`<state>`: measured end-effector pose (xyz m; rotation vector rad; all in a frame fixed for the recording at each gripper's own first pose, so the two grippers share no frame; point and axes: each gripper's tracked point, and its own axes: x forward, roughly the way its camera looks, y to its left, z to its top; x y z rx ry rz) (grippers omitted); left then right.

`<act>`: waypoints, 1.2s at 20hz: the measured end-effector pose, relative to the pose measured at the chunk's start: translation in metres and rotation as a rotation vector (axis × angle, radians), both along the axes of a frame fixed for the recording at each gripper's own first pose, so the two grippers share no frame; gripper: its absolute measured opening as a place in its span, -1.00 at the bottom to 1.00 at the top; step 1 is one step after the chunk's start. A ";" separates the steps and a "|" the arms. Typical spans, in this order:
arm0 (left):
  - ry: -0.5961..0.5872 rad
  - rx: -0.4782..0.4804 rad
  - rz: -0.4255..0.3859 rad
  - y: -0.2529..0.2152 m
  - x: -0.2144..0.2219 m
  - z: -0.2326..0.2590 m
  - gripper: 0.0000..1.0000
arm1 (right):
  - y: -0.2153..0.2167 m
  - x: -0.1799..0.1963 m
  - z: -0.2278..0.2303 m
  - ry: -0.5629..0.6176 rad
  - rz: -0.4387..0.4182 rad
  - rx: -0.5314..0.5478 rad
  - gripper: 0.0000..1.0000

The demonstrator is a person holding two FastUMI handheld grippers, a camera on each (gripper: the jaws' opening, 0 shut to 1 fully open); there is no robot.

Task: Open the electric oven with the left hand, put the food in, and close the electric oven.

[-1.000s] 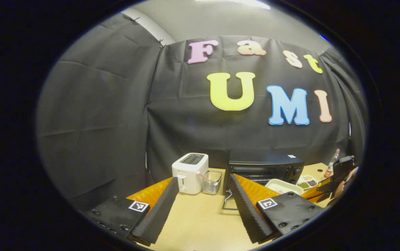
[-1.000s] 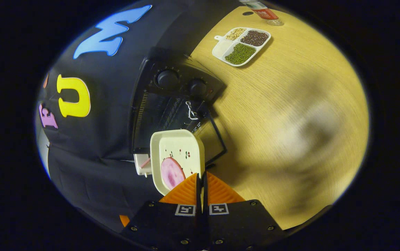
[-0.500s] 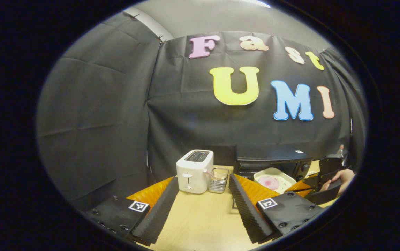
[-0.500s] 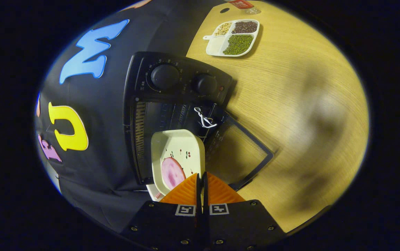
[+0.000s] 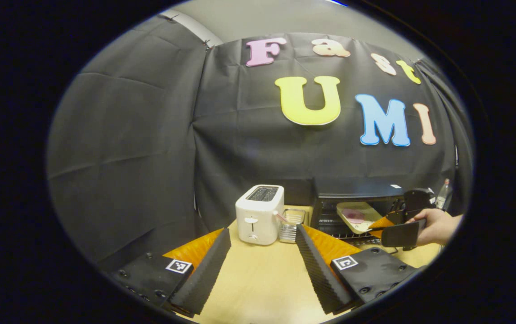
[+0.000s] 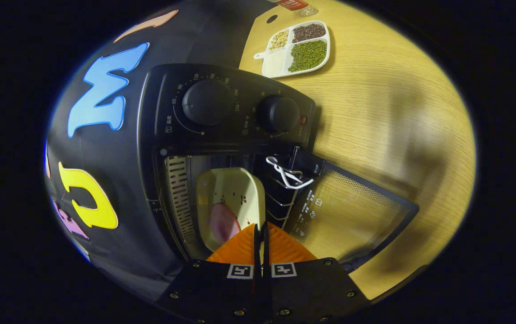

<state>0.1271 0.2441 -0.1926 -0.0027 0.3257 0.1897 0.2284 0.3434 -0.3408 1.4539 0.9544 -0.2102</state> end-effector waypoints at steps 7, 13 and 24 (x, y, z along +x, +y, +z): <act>0.006 0.029 0.011 0.002 -0.002 0.005 1.00 | 0.009 0.020 -0.005 0.002 -0.066 0.044 -0.90; 0.004 0.031 0.001 -0.010 -0.006 0.011 1.00 | 0.020 0.017 0.014 -0.059 -0.022 0.089 -0.15; -0.029 -0.001 -0.091 -0.068 -0.003 0.020 1.00 | -0.003 -0.029 0.077 -0.271 0.238 -0.019 0.94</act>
